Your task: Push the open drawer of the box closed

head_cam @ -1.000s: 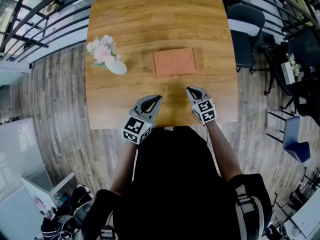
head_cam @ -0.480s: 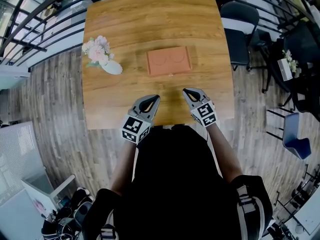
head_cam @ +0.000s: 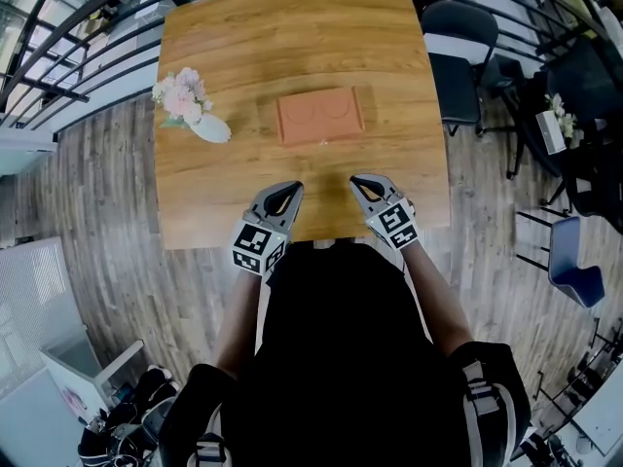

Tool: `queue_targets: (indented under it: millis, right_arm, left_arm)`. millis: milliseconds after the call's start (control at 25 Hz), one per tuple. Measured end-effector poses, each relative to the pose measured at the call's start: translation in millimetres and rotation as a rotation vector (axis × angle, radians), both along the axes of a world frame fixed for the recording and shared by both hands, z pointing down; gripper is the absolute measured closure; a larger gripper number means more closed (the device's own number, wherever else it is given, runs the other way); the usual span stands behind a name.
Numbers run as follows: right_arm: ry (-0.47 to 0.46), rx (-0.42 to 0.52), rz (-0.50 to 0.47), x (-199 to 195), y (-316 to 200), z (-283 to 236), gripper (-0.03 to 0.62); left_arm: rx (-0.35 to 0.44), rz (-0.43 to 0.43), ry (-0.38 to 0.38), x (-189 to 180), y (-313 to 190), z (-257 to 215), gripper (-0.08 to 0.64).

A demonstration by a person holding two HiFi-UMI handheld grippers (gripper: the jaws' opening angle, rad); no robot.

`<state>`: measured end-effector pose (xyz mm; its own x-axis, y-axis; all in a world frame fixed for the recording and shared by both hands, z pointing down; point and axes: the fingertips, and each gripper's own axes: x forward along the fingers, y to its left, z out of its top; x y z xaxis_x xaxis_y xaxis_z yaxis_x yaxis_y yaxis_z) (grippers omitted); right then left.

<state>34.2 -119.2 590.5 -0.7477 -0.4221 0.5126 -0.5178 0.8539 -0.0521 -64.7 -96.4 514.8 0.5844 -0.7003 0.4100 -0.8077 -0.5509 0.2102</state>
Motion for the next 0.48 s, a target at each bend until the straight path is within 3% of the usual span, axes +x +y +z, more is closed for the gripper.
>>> queue_targets:
  millis: [480]
  right_arm:
    - [-0.019, 0.020, -0.033, 19, 11, -10, 0.577]
  left_arm:
    - [0.001, 0.000, -0.018, 25, 9, 4, 0.537]
